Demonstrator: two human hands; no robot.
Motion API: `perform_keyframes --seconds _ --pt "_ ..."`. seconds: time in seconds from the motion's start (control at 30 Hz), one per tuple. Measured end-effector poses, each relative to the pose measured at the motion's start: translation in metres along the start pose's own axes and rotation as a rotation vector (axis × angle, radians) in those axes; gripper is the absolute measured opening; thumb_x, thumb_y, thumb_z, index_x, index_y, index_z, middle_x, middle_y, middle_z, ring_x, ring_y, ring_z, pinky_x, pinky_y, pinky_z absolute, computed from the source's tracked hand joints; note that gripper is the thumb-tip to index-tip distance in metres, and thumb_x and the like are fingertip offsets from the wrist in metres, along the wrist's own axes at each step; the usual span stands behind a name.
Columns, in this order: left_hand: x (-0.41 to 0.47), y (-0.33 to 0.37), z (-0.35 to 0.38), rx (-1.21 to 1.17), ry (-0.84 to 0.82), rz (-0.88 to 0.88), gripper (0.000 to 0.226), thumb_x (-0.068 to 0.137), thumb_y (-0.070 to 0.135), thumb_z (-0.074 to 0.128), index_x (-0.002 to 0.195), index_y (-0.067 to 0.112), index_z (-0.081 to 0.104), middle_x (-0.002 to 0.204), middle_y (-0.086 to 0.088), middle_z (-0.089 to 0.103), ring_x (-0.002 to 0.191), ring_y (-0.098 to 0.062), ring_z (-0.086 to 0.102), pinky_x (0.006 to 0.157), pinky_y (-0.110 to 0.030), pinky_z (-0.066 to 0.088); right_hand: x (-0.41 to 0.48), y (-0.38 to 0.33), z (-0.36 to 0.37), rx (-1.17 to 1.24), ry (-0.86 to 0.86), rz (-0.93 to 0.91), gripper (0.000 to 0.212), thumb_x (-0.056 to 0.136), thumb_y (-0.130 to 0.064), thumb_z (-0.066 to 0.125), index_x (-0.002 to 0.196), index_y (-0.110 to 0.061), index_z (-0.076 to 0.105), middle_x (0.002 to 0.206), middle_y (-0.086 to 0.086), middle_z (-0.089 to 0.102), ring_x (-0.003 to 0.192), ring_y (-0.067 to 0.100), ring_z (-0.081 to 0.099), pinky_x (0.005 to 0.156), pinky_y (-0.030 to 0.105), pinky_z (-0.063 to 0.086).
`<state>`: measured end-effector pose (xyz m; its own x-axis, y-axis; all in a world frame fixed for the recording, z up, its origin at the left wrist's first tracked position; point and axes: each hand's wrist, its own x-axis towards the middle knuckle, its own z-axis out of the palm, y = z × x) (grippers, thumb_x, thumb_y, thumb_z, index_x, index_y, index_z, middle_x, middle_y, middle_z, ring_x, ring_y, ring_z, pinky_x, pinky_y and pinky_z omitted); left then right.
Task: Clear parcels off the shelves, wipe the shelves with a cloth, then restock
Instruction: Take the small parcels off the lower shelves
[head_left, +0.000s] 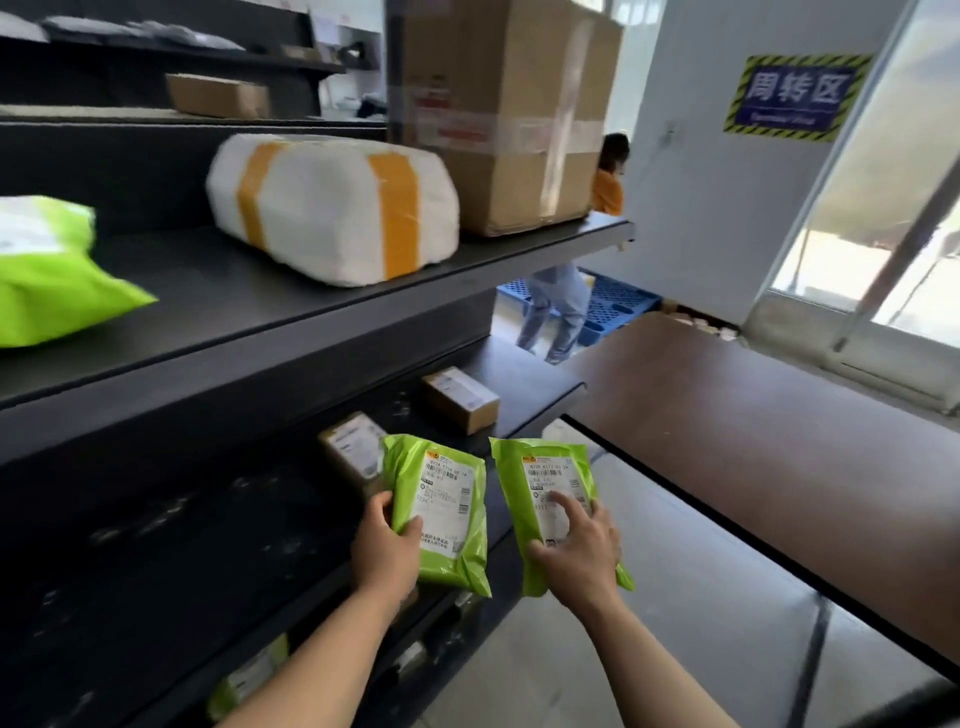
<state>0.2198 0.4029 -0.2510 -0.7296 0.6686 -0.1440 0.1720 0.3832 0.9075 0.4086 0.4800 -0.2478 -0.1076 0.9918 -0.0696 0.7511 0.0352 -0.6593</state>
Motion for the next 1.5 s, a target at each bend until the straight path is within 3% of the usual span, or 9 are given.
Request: perform_keyframes --seconds 0.13,0.23,0.4,0.7,0.83,1.07,1.23,1.5 --pt "-0.007 0.031 0.077 -0.018 -0.064 0.081 0.052 0.088 0.008 0.063 0.137 0.015 0.044 0.129 -0.01 0.056 0.114 -0.027 0.054 0.085 -0.027 0.038 0.033 0.05 -0.049 -0.001 0.068 0.051 0.068 0.068 -0.035 0.071 0.132 -0.04 0.048 0.144 0.011 0.032 0.128 0.031 0.032 0.11 0.041 0.029" --pt "-0.014 0.049 0.128 -0.024 -0.127 0.096 0.052 0.089 0.007 0.062 0.137 0.015 0.044 0.127 -0.011 0.057 0.104 -0.023 0.055 0.084 -0.029 0.042 0.052 0.084 -0.08 -0.015 0.106 0.086 0.07 0.068 -0.037 0.071 0.134 -0.04 0.047 0.144 0.011 0.033 0.127 0.031 0.034 0.109 0.04 0.03" --pt "-0.026 0.072 0.201 0.011 -0.212 0.111 0.053 0.088 0.008 0.064 0.137 0.015 0.044 0.126 -0.012 0.059 0.111 -0.029 0.056 0.092 -0.034 0.045 0.078 0.135 -0.121 -0.019 0.137 0.169 0.071 0.069 -0.037 0.072 0.135 -0.04 0.046 0.149 0.012 0.028 0.133 0.032 0.03 0.112 0.042 0.027" --pt "-0.004 0.102 0.292 0.035 -0.314 0.111 0.053 0.088 0.005 0.062 0.138 0.015 0.044 0.127 -0.014 0.057 0.111 -0.031 0.057 0.095 -0.046 0.049 0.128 0.194 -0.156 -0.025 0.169 0.321 0.07 0.069 -0.036 0.072 0.134 -0.041 0.046 0.148 0.012 0.028 0.131 0.032 0.031 0.11 0.04 0.027" --pt "0.021 0.113 0.328 0.029 -0.338 0.088 0.053 0.089 0.005 0.06 0.138 0.016 0.044 0.129 -0.013 0.056 0.112 -0.03 0.056 0.097 -0.042 0.048 0.162 0.208 -0.162 -0.023 0.173 0.368 0.069 0.07 -0.034 0.071 0.134 -0.039 0.046 0.147 0.013 0.028 0.13 0.032 0.031 0.11 0.039 0.026" --pt "0.08 0.145 0.389 0.091 -0.38 0.078 0.052 0.093 0.004 0.053 0.141 0.019 0.041 0.134 -0.009 0.054 0.115 -0.028 0.054 0.089 -0.035 0.045 0.241 0.216 -0.169 -0.037 0.158 0.405 0.068 0.072 -0.033 0.07 0.135 -0.038 0.045 0.148 0.014 0.027 0.132 0.033 0.029 0.112 0.04 0.024" --pt "0.119 0.161 0.423 0.143 -0.403 0.047 0.052 0.093 0.001 0.047 0.141 0.018 0.04 0.136 -0.007 0.052 0.116 -0.028 0.054 0.092 -0.036 0.046 0.291 0.221 -0.168 -0.051 0.133 0.444 0.068 0.073 -0.036 0.071 0.136 -0.038 0.044 0.148 0.014 0.027 0.132 0.033 0.029 0.112 0.041 0.025" --pt "0.163 0.169 0.483 0.2 -0.396 -0.036 0.055 0.093 -0.003 0.037 0.142 0.021 0.038 0.129 -0.007 0.056 0.091 -0.019 0.051 0.066 -0.024 0.041 0.365 0.241 -0.166 -0.07 0.055 0.472 0.066 0.073 -0.033 0.07 0.134 -0.038 0.044 0.146 0.014 0.027 0.132 0.034 0.028 0.112 0.042 0.023"
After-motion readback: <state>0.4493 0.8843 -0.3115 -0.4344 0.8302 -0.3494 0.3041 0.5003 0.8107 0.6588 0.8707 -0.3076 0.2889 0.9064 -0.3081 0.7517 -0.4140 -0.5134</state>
